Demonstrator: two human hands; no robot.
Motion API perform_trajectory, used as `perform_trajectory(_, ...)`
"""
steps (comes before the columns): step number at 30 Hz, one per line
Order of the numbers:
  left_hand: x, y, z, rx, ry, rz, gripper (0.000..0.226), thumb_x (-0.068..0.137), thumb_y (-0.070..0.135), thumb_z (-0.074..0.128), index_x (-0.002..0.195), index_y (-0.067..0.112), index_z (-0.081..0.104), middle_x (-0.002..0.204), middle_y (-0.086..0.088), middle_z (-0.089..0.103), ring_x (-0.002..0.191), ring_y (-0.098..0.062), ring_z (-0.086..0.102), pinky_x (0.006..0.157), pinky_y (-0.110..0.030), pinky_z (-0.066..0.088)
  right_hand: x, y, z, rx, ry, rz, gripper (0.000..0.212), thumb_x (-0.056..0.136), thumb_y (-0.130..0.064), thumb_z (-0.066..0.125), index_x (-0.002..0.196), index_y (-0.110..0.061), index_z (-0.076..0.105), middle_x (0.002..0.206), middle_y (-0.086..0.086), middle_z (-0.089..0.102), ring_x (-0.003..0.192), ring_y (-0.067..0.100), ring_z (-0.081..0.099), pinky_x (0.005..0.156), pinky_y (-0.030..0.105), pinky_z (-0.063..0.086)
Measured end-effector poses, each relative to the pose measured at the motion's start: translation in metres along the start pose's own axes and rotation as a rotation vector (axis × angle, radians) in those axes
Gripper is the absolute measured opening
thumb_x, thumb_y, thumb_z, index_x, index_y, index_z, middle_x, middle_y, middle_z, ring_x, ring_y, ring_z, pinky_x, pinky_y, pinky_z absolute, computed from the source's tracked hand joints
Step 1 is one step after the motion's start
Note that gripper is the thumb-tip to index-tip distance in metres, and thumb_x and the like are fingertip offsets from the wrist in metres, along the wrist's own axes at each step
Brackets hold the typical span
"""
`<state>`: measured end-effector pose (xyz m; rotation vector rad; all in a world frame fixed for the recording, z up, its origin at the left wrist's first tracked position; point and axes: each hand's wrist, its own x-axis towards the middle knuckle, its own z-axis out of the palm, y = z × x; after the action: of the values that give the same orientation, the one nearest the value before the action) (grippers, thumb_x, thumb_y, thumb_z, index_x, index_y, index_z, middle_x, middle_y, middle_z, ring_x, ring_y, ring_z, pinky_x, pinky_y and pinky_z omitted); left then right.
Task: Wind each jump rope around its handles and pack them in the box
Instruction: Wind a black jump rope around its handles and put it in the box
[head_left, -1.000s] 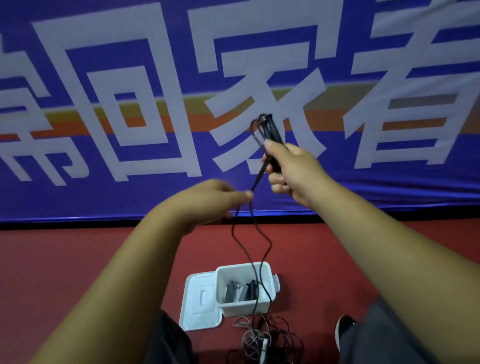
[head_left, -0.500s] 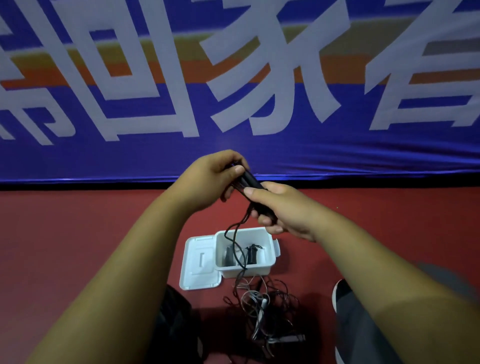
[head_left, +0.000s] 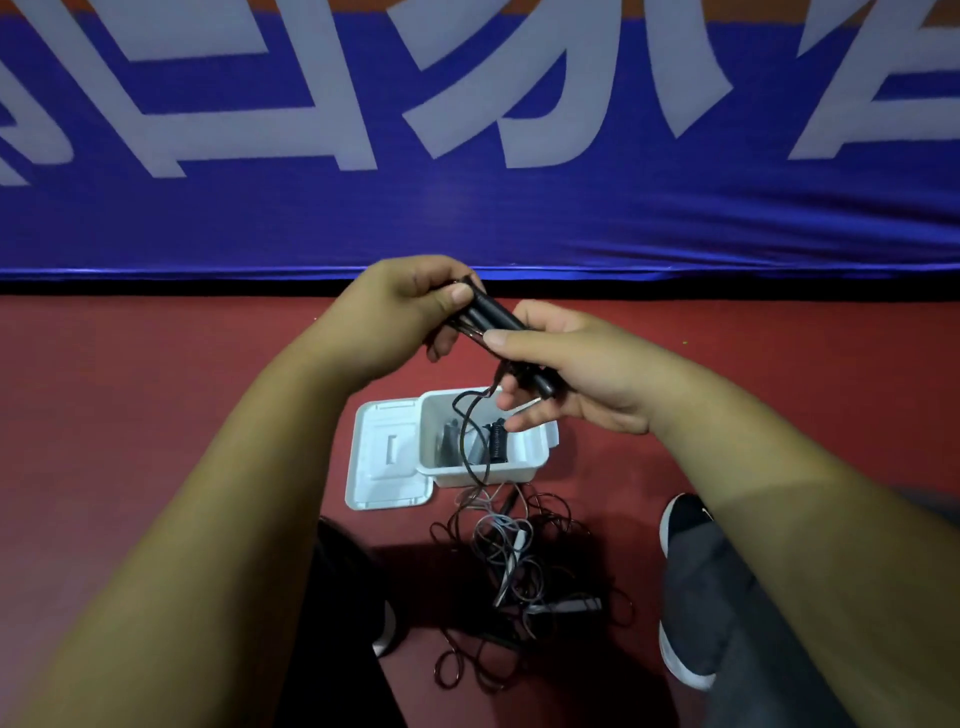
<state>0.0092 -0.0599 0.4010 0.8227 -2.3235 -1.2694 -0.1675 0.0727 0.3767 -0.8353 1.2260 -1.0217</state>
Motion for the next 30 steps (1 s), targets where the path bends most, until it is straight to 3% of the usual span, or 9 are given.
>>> perform_trajectory(3,0.007,-0.006,-0.002,-0.019,0.020,-0.009,0.018,0.109,0.017,0.052,0.105,0.014,0.070,0.058,-0.008,0.059,0.057,-0.018,0.051,0.060,-0.023,0.041,0.010,0.000,0.001,0.054,0.024,-0.004,0.012,0.103,-0.023,0.069,0.103,-0.020,0.057,0.083,0.009,0.058,0.060,0.012,0.055,0.054,0.029,0.054)
perform_trajectory(9,0.012,-0.014,0.005,-0.044,0.045,-0.053,0.019,0.109,0.018,0.053,0.106,0.012,0.071,0.058,-0.008,0.060,0.055,-0.017,0.051,0.058,-0.019,0.043,0.022,0.008,0.000,0.002,0.060,-0.010,0.012,0.102,-0.013,0.066,0.106,-0.018,0.056,0.077,0.006,0.050,0.053,0.009,0.034,0.041,0.021,0.024)
perform_trajectory(14,0.014,-0.022,0.008,-0.335,0.009,-0.102,0.028,0.108,0.030,0.058,0.121,0.008,0.069,0.096,-0.016,0.071,0.078,-0.023,0.065,0.076,-0.040,0.054,0.019,0.007,-0.001,-0.018,0.095,-0.042,0.010,0.103,-0.011,0.064,0.101,-0.015,0.055,0.080,0.008,0.049,0.054,0.010,0.030,0.042,0.022,0.019)
perform_trajectory(17,0.011,-0.032,0.020,-0.484,-0.193,-0.185,0.043,0.105,0.044,0.058,0.129,0.009,0.065,0.118,-0.013,0.073,0.108,-0.018,0.069,0.107,-0.044,0.049,0.016,0.005,-0.005,0.033,0.142,-0.067,0.020,0.103,-0.013,0.063,0.117,-0.001,0.057,0.082,0.008,0.050,0.054,0.009,0.030,0.044,0.023,0.018)
perform_trajectory(20,0.007,-0.042,0.033,-0.387,-0.564,-0.165,0.042,0.110,0.032,0.051,0.146,0.010,0.055,0.141,-0.006,0.065,0.137,-0.016,0.055,0.124,-0.043,0.033,0.011,0.001,-0.013,0.009,0.181,-0.097,0.011,0.104,-0.014,0.063,0.109,-0.006,0.058,0.079,0.008,0.051,0.052,0.009,0.033,0.045,0.024,0.019)
perform_trajectory(22,0.006,-0.042,0.036,-0.221,-0.621,-0.158,0.036,0.111,0.022,0.051,0.144,0.014,0.060,0.135,-0.007,0.070,0.137,-0.015,0.058,0.121,-0.031,0.036,0.007,-0.001,-0.018,-0.068,0.206,-0.106,0.007,0.102,-0.016,0.066,0.105,-0.011,0.061,0.078,0.006,0.053,0.052,0.010,0.035,0.046,0.025,0.023)
perform_trajectory(24,0.005,-0.037,0.038,-0.146,-0.554,-0.159,0.027,0.108,0.021,0.057,0.129,0.017,0.073,0.113,-0.007,0.076,0.123,-0.016,0.067,0.114,-0.027,0.043,0.005,0.000,-0.024,-0.093,0.235,-0.112,0.008,0.101,-0.018,0.067,0.104,-0.012,0.062,0.079,0.006,0.053,0.053,0.011,0.035,0.047,0.026,0.024)
perform_trajectory(27,0.007,-0.038,0.039,-0.216,-0.427,-0.177,0.020,0.108,0.012,0.056,0.114,0.009,0.075,0.091,-0.008,0.068,0.104,-0.027,0.075,0.104,-0.039,0.052,0.004,0.000,-0.031,-0.063,0.263,-0.116,0.010,0.101,-0.019,0.067,0.107,-0.012,0.061,0.077,0.006,0.053,0.052,0.011,0.034,0.047,0.024,0.023)
perform_trajectory(30,0.008,-0.038,0.041,-0.182,-0.354,-0.179,0.020,0.109,0.006,0.051,0.108,0.007,0.071,0.090,-0.010,0.063,0.097,-0.030,0.076,0.096,-0.048,0.057,0.005,0.001,-0.035,-0.027,0.274,-0.113,0.009,0.102,-0.019,0.065,0.105,-0.013,0.061,0.075,0.005,0.053,0.051,0.010,0.032,0.047,0.023,0.020)
